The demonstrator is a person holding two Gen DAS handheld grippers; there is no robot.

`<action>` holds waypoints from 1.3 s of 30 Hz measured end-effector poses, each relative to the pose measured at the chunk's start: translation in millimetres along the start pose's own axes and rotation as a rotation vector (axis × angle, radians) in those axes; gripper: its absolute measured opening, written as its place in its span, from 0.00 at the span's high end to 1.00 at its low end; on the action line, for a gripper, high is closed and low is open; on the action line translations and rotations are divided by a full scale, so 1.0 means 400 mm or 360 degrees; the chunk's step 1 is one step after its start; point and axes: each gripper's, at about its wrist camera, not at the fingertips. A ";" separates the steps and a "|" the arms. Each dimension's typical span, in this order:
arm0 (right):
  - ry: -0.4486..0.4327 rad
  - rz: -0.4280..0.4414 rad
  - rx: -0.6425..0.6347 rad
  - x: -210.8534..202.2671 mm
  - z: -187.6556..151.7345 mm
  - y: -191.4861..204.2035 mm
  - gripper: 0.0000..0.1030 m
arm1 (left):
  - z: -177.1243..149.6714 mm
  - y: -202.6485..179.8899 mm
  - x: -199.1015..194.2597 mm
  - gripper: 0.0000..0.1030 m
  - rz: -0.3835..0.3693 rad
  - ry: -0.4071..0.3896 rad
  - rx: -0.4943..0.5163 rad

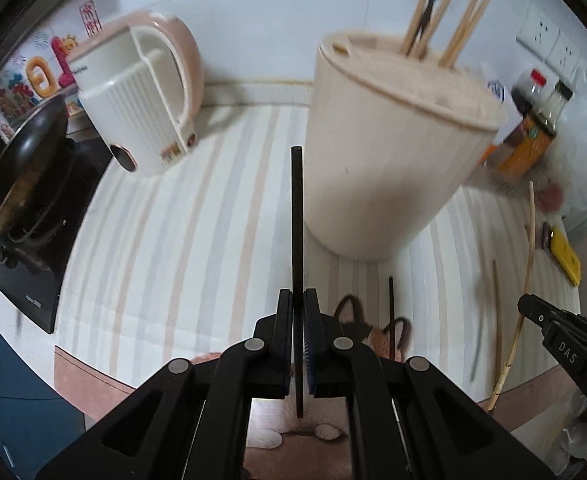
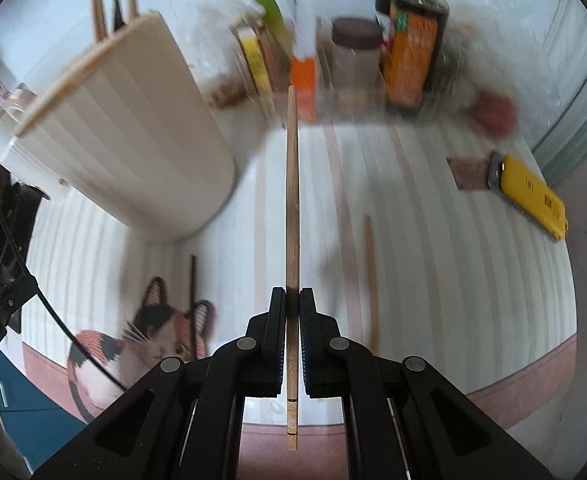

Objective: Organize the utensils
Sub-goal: 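Carry both upright chopsticks over the beige holder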

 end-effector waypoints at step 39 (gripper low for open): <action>-0.0534 0.0431 -0.0137 -0.407 0.236 0.165 0.93 | 0.176 0.043 -0.538 0.98 -0.0188 -0.0579 -0.0102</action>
Point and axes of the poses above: each gripper's, at about its wrist camera, not at the fingertips, and x roughly the way its jaws point, y to its left, z to its top, and after that the axes turned 14 degrees about y, right-handed
